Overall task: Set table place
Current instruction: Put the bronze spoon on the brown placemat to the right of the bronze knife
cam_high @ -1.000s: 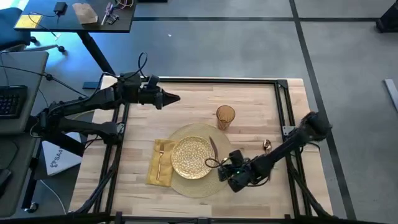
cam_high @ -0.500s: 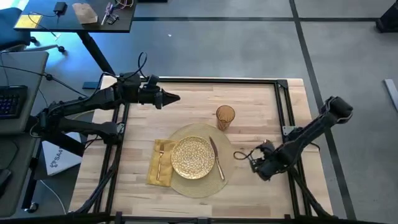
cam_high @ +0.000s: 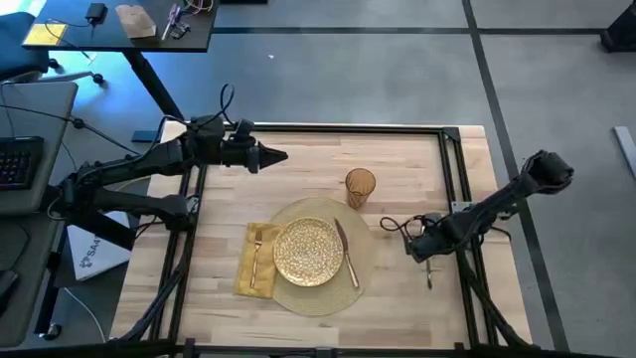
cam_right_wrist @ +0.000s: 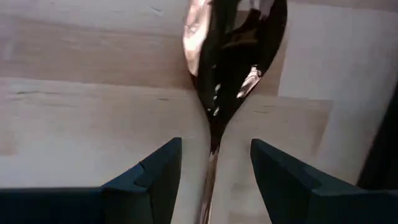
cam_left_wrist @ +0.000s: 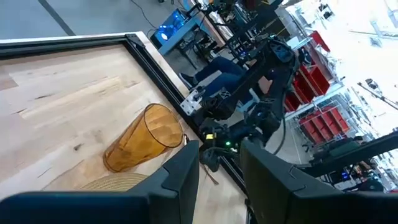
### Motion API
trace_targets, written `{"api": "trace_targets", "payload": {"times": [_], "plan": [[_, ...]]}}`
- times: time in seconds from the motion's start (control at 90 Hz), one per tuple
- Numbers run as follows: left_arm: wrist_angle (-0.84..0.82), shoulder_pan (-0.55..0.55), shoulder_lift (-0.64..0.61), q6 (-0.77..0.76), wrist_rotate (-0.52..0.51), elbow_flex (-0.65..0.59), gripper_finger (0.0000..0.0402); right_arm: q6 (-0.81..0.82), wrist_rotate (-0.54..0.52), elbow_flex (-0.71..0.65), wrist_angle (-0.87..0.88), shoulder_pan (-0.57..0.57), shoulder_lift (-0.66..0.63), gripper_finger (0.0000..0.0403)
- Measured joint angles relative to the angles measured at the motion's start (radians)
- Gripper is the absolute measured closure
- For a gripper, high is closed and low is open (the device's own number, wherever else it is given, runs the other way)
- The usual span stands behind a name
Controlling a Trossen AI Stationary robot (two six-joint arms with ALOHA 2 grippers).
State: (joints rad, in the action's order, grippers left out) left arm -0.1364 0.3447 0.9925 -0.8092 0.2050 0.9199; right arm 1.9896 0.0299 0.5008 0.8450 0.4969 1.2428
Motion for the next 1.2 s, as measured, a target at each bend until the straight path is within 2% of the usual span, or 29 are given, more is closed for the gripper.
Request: {"api": "trace_targets", "payload": {"times": [0.144, 0.289, 0.344, 0.433, 0.511, 0.767, 0.944, 1.2], "plan": [[0.012, 0.0, 0.0, 0.0, 0.0, 0.0, 0.03, 0.0, 0.001, -0.035, -0.056, 0.0, -0.002, 0.0302], [0.017, 0.0, 0.0, 0.0, 0.001, 0.0, 0.03, -0.001, -0.003, -0.042, -0.081, -0.001, -0.004, 0.038], [0.017, 0.0, 0.0, 0.005, 0.004, 0.0, 0.03, -0.036, 0.006, -0.044, -0.094, -0.003, -0.012, 0.0395], [0.016, 0.003, 0.0, 0.031, 0.033, 0.0, 0.03, -0.107, 0.06, -0.031, -0.092, -0.017, -0.032, 0.0401], [0.016, 0.009, 0.0, 0.051, 0.07, 0.0, 0.03, -0.096, 0.121, 0.014, -0.082, -0.003, -0.039, 0.0402], [0.025, 0.048, -0.028, 0.053, 0.137, 0.0, 0.03, 0.1, -0.098, 0.184, -0.193, 0.038, -0.025, 0.0403], [0.037, 0.093, -0.066, 0.091, 0.183, 0.0, 0.03, 0.116, -0.132, 0.309, -0.188, 0.022, 0.111, 0.0403], [0.032, 0.128, -0.1, 0.123, 0.186, 0.0, 0.03, -0.044, -0.091, 0.561, -0.169, -0.082, 0.352, 0.0403]]}}
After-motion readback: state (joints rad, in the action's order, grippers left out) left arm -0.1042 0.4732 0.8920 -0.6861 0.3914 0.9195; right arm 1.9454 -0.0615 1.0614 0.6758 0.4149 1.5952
